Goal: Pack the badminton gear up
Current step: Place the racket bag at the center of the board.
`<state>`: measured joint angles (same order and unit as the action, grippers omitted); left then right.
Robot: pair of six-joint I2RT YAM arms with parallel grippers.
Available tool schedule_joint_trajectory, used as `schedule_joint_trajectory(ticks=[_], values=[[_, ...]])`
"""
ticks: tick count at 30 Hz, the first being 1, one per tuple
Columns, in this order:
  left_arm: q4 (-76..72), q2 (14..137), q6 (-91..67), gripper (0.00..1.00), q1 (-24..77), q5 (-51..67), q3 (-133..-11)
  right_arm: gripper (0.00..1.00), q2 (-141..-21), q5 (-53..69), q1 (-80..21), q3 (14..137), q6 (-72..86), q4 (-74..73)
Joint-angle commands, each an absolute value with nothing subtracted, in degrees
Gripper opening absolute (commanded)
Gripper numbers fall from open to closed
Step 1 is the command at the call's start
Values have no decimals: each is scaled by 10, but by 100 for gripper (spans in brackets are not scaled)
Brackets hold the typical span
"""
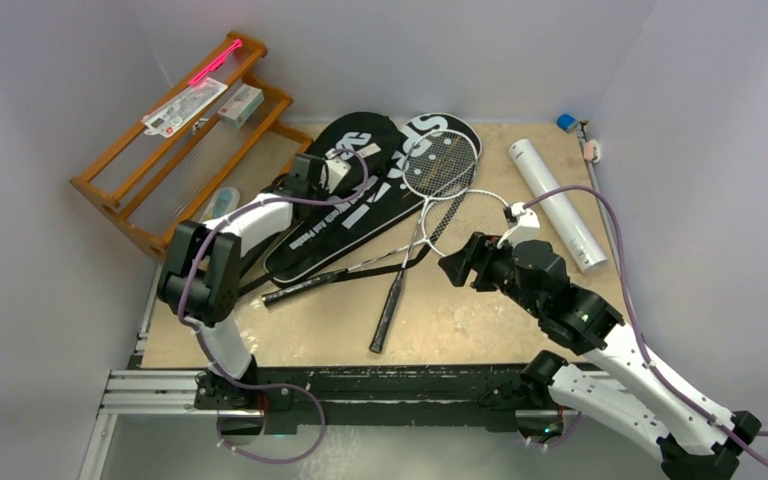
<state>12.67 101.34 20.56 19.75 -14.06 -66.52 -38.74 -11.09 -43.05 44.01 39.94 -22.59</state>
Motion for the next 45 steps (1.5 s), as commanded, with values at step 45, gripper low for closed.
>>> schedule_joint_trajectory(ticks=[45], values=[[197,1022,90,0,208,-204,-735,67,-483,-179,-429,437,514,-220]])
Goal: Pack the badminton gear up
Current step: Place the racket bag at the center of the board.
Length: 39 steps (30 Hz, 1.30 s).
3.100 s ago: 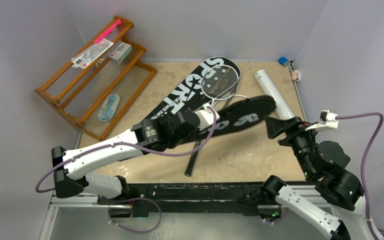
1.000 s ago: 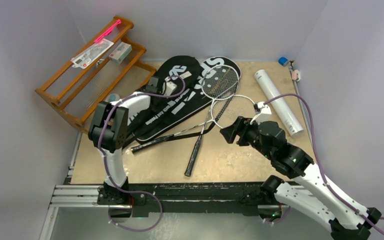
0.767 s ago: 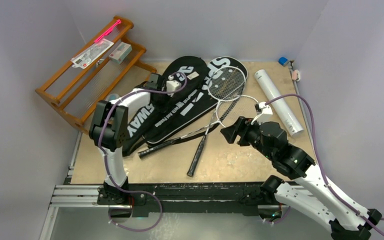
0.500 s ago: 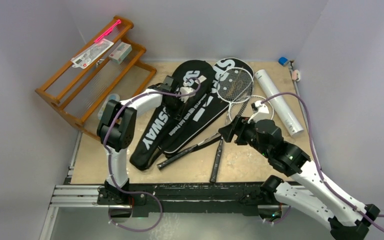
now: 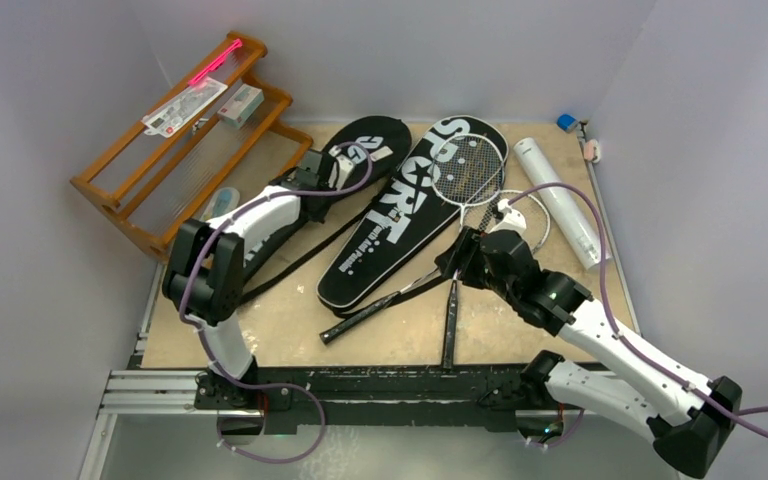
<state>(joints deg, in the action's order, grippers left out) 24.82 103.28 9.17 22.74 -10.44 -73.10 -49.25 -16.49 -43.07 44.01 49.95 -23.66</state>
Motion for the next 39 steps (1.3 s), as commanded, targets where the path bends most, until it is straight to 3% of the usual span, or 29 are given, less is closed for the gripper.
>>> schedule_joint_trajectory(ticks=[1,5,9,14,19,24,27,29,34,39], values=[[210,1032,82,0,207,-201,-747,67,-483,-177,-429,436,514,-218],[251,1061,63,3,207,-171,-783,68,-485,-174,-429,435,515,-223],[240,1042,54,46,207,-172,-777,71,-483,-183,-429,435,516,-241],[205,992,42,72,217,-150,-761,77,-480,-208,-429,432,524,-258],[194,959,11,79,271,-94,-778,80,-493,-232,-430,433,523,-273],[266,968,-47,81,296,-20,-851,71,-542,-232,-430,432,474,-243],[217,932,-65,86,295,-29,-818,62,-606,-271,-428,453,465,-266],[183,905,-78,89,295,-38,-789,61,-642,-269,-424,457,441,-251],[159,879,-55,90,296,-13,-763,59,-721,-249,-399,469,435,-232],[169,903,-32,84,305,-3,-769,56,-765,-224,-388,453,448,-200]])
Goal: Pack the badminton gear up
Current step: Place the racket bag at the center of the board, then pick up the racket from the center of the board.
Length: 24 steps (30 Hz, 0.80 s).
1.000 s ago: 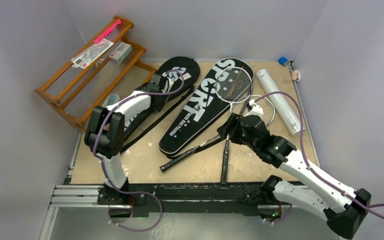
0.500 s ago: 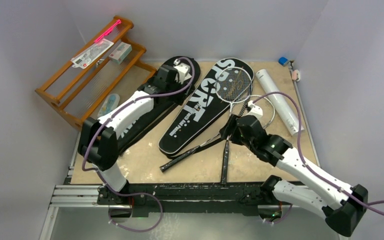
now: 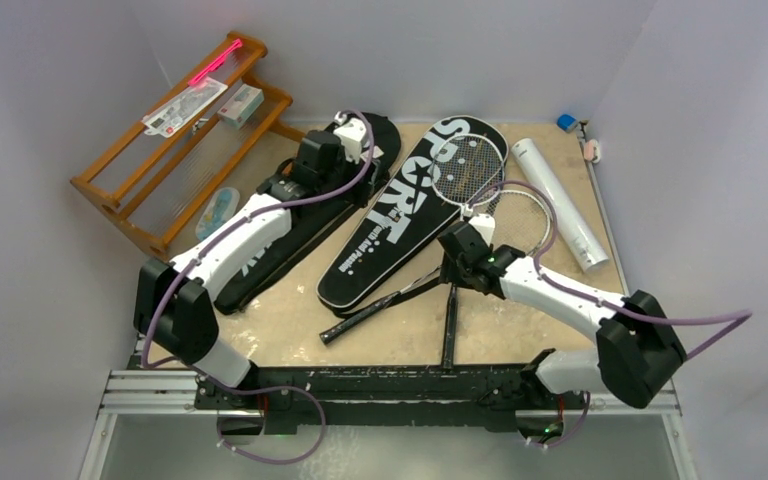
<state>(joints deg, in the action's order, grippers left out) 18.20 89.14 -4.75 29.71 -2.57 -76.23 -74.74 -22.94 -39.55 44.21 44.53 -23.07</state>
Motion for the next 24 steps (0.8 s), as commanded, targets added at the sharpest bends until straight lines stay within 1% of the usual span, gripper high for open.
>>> schedule_joint_trajectory(ticks=[1,3,5,7,13,19,21,22,24], values=[[178,912,-32,82,309,-3,-777,55,-773,-223,-387,447,454,-195],[199,925,-34,81,319,-3,-795,52,-787,-220,-385,435,460,-180],[216,932,-41,81,326,-3,-807,47,-797,-217,-383,426,464,-167],[222,933,-48,81,331,16,-811,45,-808,-209,-380,426,465,-160],[225,967,-57,81,335,56,-823,44,-850,-186,-377,451,475,-164],[229,989,-48,81,334,74,-830,44,-875,-163,-355,437,468,-128],[228,989,-46,80,335,89,-828,40,-880,-146,-349,435,469,-125],[226,990,-46,81,337,97,-828,35,-880,-142,-347,433,470,-124],[220,994,-46,80,343,110,-823,29,-872,-140,-347,426,476,-123]])
